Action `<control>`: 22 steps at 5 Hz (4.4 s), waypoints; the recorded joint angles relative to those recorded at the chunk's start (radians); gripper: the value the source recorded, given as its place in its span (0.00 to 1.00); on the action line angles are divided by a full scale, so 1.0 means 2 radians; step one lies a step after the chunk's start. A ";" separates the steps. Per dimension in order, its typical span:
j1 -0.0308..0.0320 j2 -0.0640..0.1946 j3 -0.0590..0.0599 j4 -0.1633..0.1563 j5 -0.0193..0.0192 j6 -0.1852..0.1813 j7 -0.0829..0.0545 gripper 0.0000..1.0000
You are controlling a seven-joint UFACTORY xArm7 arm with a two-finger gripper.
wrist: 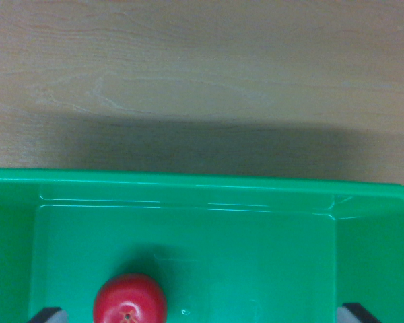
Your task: Pick fruit
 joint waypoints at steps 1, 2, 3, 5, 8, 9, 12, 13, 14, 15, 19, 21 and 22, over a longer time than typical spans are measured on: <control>0.0029 0.007 0.000 -0.018 0.0002 -0.019 -0.002 0.00; 0.0029 0.007 0.000 -0.018 0.0002 -0.019 -0.002 0.00; 0.0062 0.015 -0.001 -0.038 0.0005 -0.041 -0.004 0.00; 0.0096 0.024 -0.001 -0.058 0.0008 -0.063 -0.007 0.00; 0.0131 0.033 -0.001 -0.080 0.0011 -0.086 -0.009 0.00; 0.0165 0.041 -0.002 -0.100 0.0014 -0.109 -0.012 0.00; 0.0201 0.050 -0.002 -0.122 0.0017 -0.132 -0.014 0.00; 0.0237 0.059 -0.002 -0.144 0.0020 -0.156 -0.017 0.00; 0.0237 0.059 -0.002 -0.144 0.0020 -0.156 -0.017 0.00; 0.0273 0.068 -0.003 -0.166 0.0023 -0.180 -0.020 0.00; 0.0338 0.084 -0.003 -0.206 0.0029 -0.223 -0.024 0.00; 0.0369 0.092 -0.003 -0.224 0.0031 -0.243 -0.026 0.00; 0.0369 0.092 -0.003 -0.224 0.0031 -0.243 -0.026 0.00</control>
